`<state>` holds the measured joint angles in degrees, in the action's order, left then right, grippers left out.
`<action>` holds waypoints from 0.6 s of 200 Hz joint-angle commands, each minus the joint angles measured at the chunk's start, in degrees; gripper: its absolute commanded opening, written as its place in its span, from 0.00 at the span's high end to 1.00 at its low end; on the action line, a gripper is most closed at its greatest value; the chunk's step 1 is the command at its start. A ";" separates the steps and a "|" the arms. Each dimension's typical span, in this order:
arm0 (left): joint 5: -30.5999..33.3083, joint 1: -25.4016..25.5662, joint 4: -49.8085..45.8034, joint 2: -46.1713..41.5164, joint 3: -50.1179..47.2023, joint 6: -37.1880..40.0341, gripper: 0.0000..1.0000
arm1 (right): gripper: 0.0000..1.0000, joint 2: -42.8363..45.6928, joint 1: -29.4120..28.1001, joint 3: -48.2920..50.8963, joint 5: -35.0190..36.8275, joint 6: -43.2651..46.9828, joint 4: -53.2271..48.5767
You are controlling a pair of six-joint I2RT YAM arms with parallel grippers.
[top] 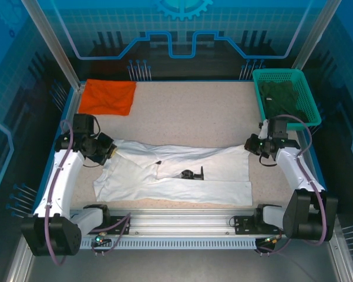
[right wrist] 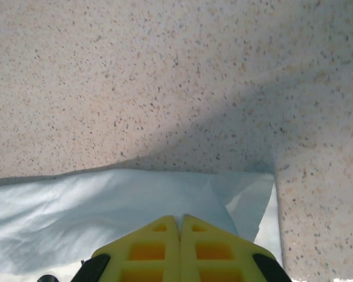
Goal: Fold and stack the t-shirts
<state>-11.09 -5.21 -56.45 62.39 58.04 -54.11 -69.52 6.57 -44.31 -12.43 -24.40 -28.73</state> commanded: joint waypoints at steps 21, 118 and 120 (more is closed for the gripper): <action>-2.31 -1.03 -9.03 -0.17 1.70 0.88 1.00 | 1.00 1.58 1.72 3.08 1.65 -2.39 -2.46; 13.51 -1.20 -17.00 -2.98 2.69 1.85 0.83 | 0.55 6.01 3.46 3.46 9.97 -13.68 -11.34; 13.96 -1.20 -17.20 -2.98 3.04 1.75 0.83 | 0.55 6.33 3.52 3.45 10.25 -14.32 -11.65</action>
<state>-4.62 -5.82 -68.60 60.69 57.58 -52.84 -66.70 9.17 -39.24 -6.11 -31.97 -34.50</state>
